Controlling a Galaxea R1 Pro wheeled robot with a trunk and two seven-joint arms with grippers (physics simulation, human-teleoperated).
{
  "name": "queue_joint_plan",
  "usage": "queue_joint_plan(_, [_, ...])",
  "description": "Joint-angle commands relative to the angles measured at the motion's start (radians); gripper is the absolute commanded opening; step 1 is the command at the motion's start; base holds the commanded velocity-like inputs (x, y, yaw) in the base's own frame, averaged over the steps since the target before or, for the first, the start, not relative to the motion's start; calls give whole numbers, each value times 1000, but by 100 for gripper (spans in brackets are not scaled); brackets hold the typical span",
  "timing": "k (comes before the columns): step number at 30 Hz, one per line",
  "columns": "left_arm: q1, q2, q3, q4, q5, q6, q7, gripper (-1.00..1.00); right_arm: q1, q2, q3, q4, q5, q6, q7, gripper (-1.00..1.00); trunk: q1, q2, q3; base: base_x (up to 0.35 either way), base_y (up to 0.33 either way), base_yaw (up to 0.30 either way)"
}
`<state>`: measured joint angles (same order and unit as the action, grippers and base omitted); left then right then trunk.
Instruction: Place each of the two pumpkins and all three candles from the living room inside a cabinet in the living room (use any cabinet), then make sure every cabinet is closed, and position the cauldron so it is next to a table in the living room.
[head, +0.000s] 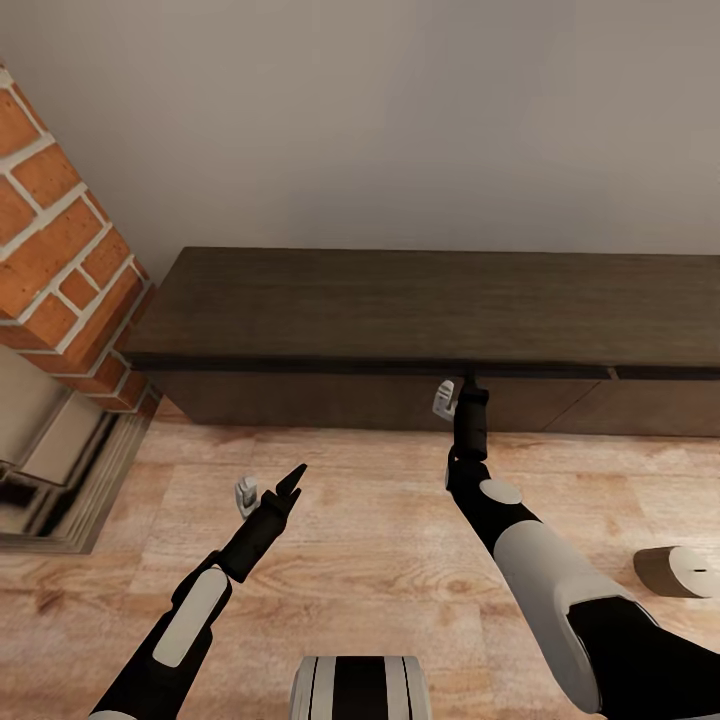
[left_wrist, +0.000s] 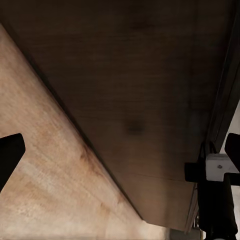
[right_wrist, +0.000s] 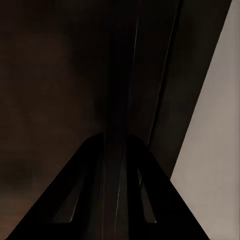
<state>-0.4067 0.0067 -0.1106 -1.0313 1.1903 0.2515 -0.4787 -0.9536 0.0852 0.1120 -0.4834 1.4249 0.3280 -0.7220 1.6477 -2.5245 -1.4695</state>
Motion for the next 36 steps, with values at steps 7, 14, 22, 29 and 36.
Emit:
queue_joint_plan(7, [0, 1, 0, 0, 0, 0, 0, 100, -1, -2, -3, -9, 0, 5, -5, -100, 0, 0, 0, -98, 0, 0])
queue_joint_plan(14, [0, 0, 0, 1, 0, 0, 0, 100, -1, -2, -3, -9, 1, 5, -5, -100, 0, 0, 0, -68, 20, 0])
queue_joint_plan(22, [0, 1, 0, 1, 0, 0, 0, 100, -1, -4, -3, -9, 1, 3, -5, -100, 0, 0, 0, -126, 32, 0])
queue_joint_plan(29, [0, 1, 0, 1, 0, 0, 0, 100, -1, -5, -4, -10, 1, -2, -5, -100, 0, 0, 0, -77, 7, 0])
queue_joint_plan(36, [0, 1, 0, 1, 0, 0, 0, 100, -1, -7, -5, -23, 2, -6, -6, -100, 0, 0, 0, -1, 0, 0])
